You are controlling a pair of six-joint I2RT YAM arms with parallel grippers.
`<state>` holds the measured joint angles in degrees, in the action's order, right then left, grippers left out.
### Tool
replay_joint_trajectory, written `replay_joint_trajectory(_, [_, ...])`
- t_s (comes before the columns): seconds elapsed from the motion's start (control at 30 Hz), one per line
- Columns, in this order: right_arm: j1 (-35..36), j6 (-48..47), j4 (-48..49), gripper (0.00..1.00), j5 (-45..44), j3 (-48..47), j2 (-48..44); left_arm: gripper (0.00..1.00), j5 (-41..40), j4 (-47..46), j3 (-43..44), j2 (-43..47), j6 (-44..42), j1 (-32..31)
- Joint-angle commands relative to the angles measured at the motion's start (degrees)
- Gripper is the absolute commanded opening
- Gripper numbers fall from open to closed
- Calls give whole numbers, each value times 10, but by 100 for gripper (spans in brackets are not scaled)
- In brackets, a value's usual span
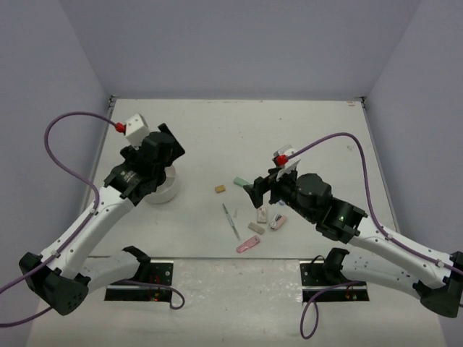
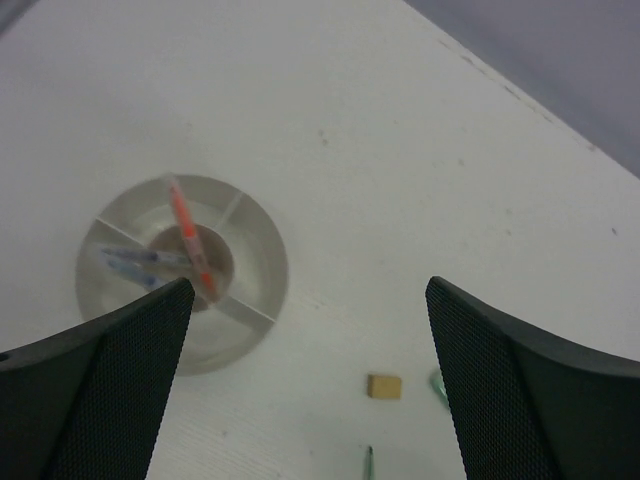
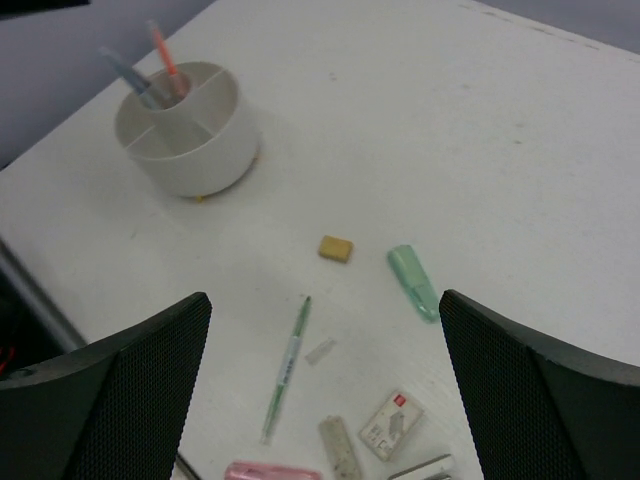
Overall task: Sort the stationery into containers
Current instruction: Place the pen in the storage box, then pick up the pen from the center of the board.
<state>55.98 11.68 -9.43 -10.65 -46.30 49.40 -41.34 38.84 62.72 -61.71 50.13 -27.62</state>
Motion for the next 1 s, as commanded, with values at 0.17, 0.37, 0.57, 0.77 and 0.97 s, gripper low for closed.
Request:
replay_joint_trajectory(0.17, [-57,124,-6,99,-307,26,-37,100,63,21,-67,-97,236,-217])
replay_joint_trajectory(0.37, [-124,149,-28,99,-232,24,-34,99,144,71,2,-259,328,-297])
replay_joint_trajectory(0.57, [-126,147,-42,99,-222,9,-9,89,174,178,104,-377,374,-344])
replay_joint_trajectory(0.77, [-127,145,-41,99,-216,9,-10,79,180,188,104,-386,408,-379])
replay_joint_trajectory(0.97, [-126,146,-42,99,-226,14,-28,63,175,193,101,-408,421,-379])
